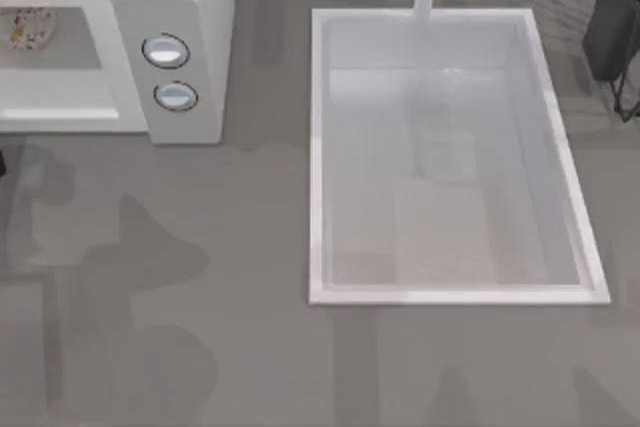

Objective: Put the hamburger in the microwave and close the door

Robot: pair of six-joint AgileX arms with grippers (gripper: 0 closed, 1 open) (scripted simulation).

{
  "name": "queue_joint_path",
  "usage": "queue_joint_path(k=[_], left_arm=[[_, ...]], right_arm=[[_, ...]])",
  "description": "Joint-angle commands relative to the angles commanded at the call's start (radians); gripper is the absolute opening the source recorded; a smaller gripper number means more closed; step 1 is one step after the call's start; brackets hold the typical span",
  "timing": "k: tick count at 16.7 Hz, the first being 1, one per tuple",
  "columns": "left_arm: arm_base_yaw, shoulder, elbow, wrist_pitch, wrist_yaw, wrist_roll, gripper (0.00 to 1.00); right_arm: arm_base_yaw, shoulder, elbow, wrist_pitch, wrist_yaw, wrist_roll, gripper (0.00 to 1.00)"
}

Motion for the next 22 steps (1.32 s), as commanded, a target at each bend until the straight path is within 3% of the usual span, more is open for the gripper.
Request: queue_joint_path(k=[4,12,22], left_arm=[[0.001,-0.098,0.043,-0.11,-0.001,0.0,1.0],[-0.011,-0.158,0.022,-0.126,-0.013,-0.005,1.0],[-0.141,-0.817,-0.227,-0.335,-0.148,-0.06,1.0]], right_arm=[[0.0,0.0,0.0,0.0,0.0,0.0,1.0],[0.0,0.0,0.0,0.0,0.0,0.0,1.0],[0.0,0.0,0.0,0.0,0.0,0.0,1.0]])
